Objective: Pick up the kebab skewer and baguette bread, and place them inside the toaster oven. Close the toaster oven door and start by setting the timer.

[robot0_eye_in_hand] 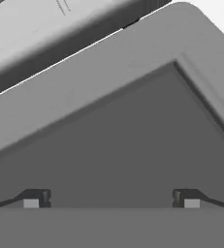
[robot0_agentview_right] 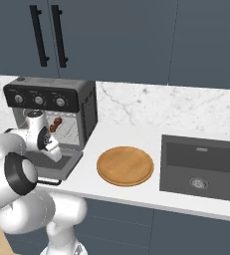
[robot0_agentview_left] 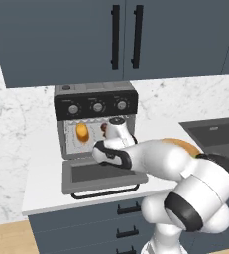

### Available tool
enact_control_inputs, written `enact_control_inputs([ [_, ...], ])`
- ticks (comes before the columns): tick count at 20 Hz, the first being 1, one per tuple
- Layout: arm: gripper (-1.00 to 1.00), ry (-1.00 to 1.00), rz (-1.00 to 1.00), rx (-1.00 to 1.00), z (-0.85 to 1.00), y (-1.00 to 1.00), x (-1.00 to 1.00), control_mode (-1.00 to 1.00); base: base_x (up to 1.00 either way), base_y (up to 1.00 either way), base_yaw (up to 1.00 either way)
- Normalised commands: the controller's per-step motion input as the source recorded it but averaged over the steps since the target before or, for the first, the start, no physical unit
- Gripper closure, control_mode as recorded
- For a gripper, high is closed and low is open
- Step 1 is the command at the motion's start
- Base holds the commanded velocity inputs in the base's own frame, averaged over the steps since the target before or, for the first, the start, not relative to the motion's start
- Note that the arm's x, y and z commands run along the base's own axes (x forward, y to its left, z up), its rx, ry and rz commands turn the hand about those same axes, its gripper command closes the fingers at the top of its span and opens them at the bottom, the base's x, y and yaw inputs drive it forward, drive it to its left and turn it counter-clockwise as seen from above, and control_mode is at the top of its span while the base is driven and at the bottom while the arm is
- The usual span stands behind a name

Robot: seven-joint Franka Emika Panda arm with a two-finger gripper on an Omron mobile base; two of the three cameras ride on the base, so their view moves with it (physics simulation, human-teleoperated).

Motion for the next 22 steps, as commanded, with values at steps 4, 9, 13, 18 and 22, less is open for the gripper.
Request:
enact_control_inputs([
  [4, -1.0, 0.0, -0.26, 0.0, 0.0, 0.0, 0.53, -1.0, 0.0, 0.0, 0.0],
  [9, -1.0, 0.0, -0.23, 0.0, 0.0, 0.0, 0.42, -1.0, 0.0, 0.0, 0.0],
  [13, -1.0, 0.0, -0.19, 0.0, 0.0, 0.0, 0.31, -1.0, 0.0, 0.0, 0.0],
  [18, -1.0, 0.0, -0.14, 0.0, 0.0, 0.0, 0.19, -1.0, 0.0, 0.0, 0.0],
  [22, -1.0, 0.0, -0.08, 0.0, 0.0, 0.0, 0.09, -1.0, 0.0, 0.0, 0.0],
])
